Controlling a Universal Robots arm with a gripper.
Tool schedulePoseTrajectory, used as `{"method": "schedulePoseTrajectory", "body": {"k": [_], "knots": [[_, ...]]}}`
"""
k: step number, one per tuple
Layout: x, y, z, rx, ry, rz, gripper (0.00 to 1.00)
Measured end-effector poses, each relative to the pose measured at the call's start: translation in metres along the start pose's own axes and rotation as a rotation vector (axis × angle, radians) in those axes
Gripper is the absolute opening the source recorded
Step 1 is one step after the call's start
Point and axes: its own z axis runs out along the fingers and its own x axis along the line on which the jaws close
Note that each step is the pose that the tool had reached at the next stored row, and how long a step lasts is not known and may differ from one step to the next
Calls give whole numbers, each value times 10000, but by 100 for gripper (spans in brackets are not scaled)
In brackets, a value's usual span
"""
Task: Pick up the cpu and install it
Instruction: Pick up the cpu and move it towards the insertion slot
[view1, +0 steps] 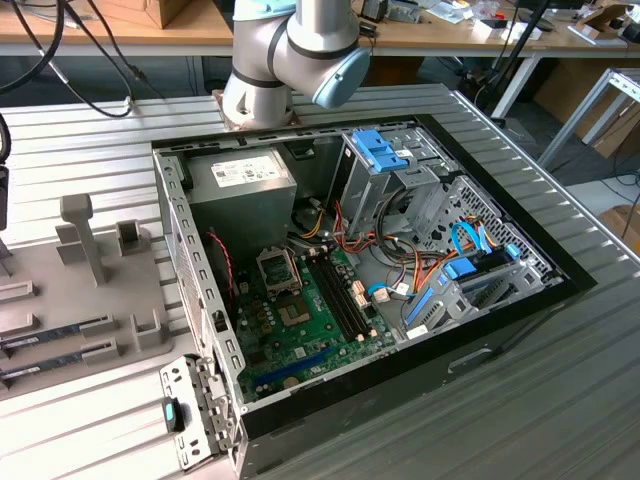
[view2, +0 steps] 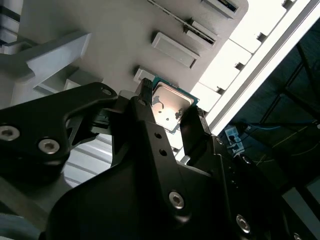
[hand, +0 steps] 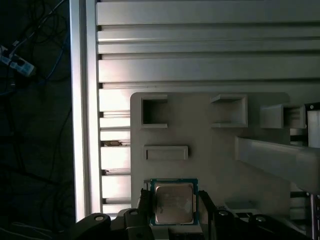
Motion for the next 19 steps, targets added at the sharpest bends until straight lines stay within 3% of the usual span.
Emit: {"method": "schedulePoseTrajectory", "body": {"k": [10, 19], "knots": [[-4, 0, -148, 0, 1, 0, 47], [-7, -1, -238, 0, 0, 0, 47]]}}
